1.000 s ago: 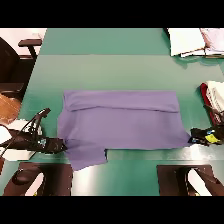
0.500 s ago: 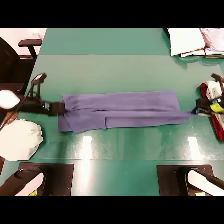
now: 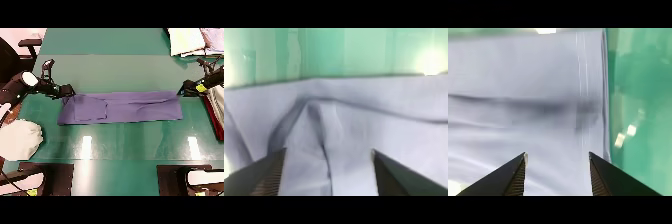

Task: Fold the shirts.

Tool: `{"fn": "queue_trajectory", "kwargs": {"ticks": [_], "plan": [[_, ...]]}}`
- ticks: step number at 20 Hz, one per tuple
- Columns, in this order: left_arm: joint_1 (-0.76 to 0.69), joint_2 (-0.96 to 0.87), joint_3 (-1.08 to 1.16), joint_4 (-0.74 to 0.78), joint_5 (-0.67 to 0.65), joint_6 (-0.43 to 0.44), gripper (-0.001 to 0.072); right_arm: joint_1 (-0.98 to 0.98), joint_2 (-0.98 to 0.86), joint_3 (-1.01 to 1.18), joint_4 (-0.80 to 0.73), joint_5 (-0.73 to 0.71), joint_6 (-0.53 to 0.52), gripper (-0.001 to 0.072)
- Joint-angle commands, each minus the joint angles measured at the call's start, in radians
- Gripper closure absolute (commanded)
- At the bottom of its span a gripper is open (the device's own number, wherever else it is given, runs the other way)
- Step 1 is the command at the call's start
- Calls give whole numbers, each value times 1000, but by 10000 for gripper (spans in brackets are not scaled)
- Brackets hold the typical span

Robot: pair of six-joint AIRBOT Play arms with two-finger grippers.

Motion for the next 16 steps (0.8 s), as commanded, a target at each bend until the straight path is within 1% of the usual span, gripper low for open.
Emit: {"fn": "queue_trajectory", "kwargs": {"ticks": [1,2,4,5,6,7,8,11,14,16], "plan": [[0,-26,45,0,-11,2,70,-58,-55,46,169,-11,-48,253],[0,-26,68,-3,-42,2,71,-80,-55,46,189,11,-72,253],[0,-25,100,-42,-80,2,72,-137,-52,28,180,72,-102,252],[0,-25,108,-61,-90,2,192,-172,-52,2,181,95,-114,250],[0,-26,108,-94,-93,3,494,-206,-53,-32,181,102,-127,248],[-2,-27,108,-123,-91,3,680,-237,-53,-68,182,98,-137,198],[-8,-28,108,-151,-84,3,674,-265,-53,-108,184,90,-145,115],[-66,-30,108,-182,-76,1,683,-316,-53,-229,211,8,-204,115],[-160,-44,108,-185,-30,-26,683,-291,-63,-295,303,-58,-273,119],[-216,-63,108,-196,22,-56,683,-238,-100,-271,318,-46,-276,169]]}}
